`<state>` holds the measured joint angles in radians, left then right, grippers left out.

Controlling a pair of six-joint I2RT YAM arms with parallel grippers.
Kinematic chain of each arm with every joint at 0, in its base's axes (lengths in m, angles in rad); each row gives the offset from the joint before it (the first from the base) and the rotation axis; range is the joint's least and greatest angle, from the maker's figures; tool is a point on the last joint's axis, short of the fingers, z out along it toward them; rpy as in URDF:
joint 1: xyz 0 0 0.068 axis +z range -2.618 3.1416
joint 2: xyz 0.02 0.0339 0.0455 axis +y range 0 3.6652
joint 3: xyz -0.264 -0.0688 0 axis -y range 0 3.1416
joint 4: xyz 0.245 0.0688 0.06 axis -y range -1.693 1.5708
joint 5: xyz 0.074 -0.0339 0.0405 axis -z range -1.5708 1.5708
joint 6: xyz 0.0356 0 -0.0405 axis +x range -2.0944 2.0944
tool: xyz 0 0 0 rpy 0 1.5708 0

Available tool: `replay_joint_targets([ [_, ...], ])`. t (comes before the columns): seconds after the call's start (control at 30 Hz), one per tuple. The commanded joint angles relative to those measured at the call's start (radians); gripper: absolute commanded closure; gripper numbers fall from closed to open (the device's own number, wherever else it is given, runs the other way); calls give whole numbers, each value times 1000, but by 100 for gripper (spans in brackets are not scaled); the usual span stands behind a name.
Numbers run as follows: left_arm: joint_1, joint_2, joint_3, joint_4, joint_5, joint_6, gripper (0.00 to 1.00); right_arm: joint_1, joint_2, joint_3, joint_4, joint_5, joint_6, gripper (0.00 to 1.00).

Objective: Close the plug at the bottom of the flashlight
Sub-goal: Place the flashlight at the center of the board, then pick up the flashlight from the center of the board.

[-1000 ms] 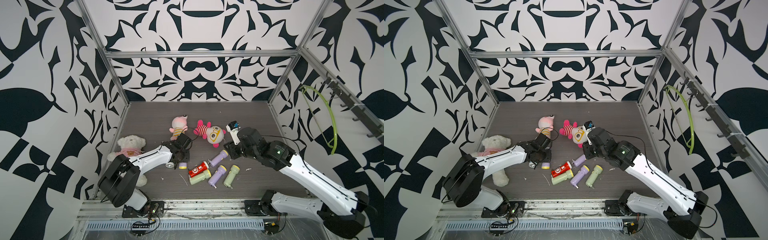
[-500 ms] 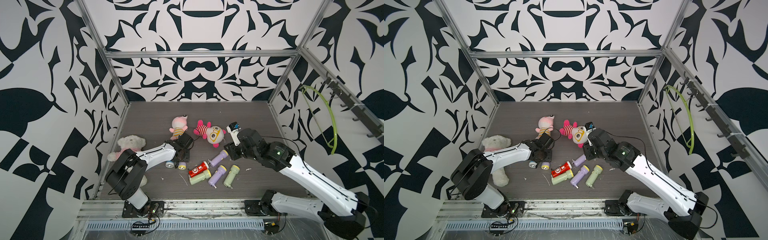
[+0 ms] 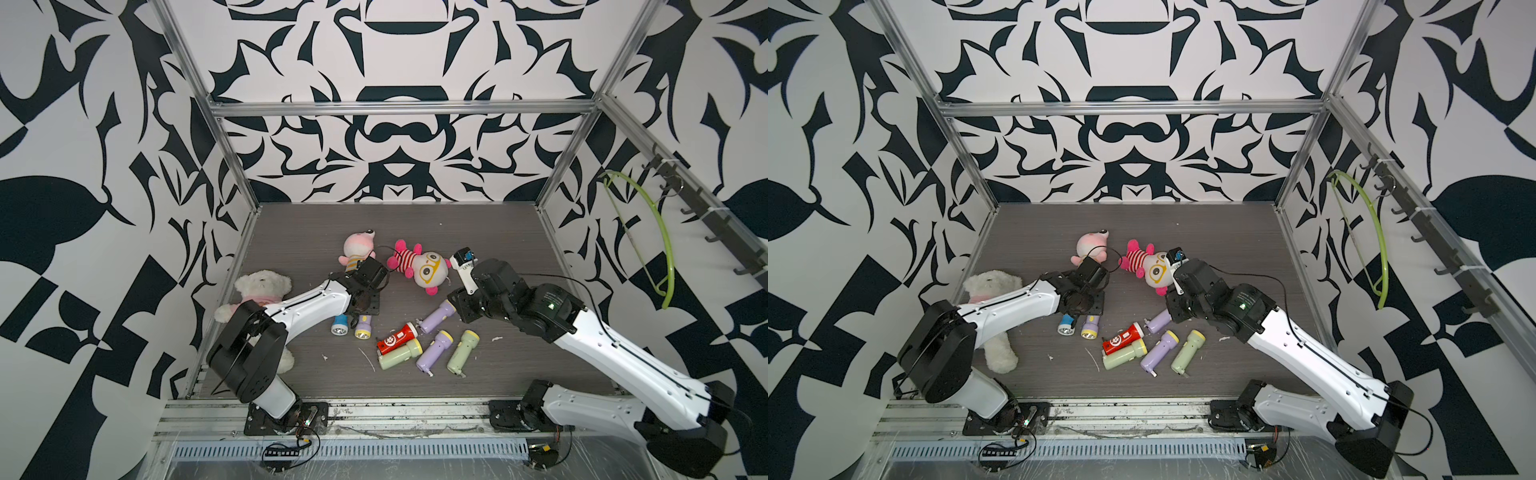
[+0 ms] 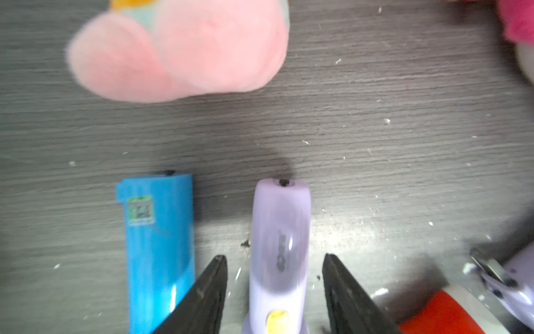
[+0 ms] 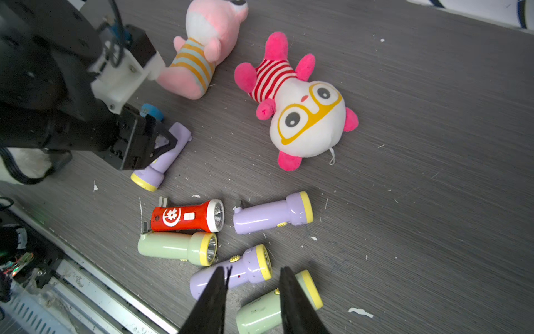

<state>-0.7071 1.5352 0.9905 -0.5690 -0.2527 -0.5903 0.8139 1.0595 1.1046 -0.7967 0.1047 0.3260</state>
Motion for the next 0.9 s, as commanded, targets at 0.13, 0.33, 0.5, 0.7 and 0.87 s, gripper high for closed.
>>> replay_joint_targets([
  [0.13,1,-293,-103,-33,41,-20,47,200,19,-152,100,-11,-182,64],
  [0.33,15,-575,-226,-29,34,-85,45,394,146,-178,122,159,-285,54],
  [0.5,18,-723,-288,-46,33,-110,44,469,321,-141,160,186,-377,53],
  [0.7,20,-794,-329,-58,52,-123,44,516,464,-76,246,159,-480,53],
  [0.87,20,-843,-342,-71,56,-127,44,517,548,-34,291,136,-558,53],
])
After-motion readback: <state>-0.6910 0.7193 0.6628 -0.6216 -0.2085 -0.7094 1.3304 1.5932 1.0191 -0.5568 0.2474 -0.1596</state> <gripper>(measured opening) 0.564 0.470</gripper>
